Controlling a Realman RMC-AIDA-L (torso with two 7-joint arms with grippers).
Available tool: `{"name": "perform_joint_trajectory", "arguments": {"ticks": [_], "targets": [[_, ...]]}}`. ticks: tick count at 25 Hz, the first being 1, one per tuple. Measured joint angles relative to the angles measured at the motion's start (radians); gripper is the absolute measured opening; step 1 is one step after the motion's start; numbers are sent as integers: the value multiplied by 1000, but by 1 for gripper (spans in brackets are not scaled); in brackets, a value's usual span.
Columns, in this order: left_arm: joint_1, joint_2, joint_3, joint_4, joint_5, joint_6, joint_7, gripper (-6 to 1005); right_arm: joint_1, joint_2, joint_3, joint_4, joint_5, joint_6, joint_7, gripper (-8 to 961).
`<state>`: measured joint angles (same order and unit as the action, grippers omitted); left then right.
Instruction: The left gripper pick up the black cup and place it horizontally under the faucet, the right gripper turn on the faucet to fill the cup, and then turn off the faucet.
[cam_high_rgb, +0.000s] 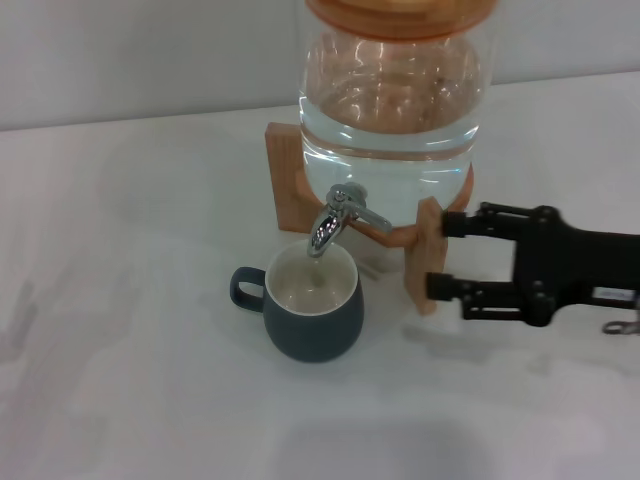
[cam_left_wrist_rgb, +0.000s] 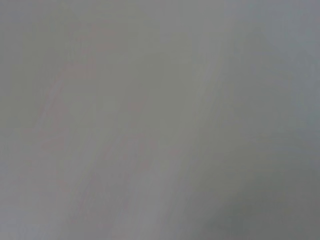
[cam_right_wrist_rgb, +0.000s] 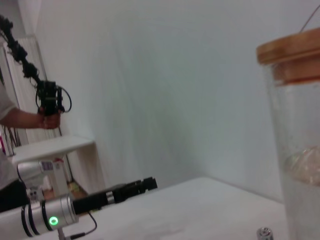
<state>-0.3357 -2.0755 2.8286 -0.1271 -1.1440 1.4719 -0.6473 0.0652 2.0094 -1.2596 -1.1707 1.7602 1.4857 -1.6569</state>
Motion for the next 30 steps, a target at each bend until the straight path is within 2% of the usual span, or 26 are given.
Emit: {"name": "perform_joint_trajectory", "arguments": {"ticks": [11,30], "targets": [[-6,-1,3,4,-1,-15,0,655,28,0,-104,-58,-29,-140,74,791],[-30,-1,3,3,0,-70,0,654,80,-3,-167,-74,-32,-132,102,791]]}}
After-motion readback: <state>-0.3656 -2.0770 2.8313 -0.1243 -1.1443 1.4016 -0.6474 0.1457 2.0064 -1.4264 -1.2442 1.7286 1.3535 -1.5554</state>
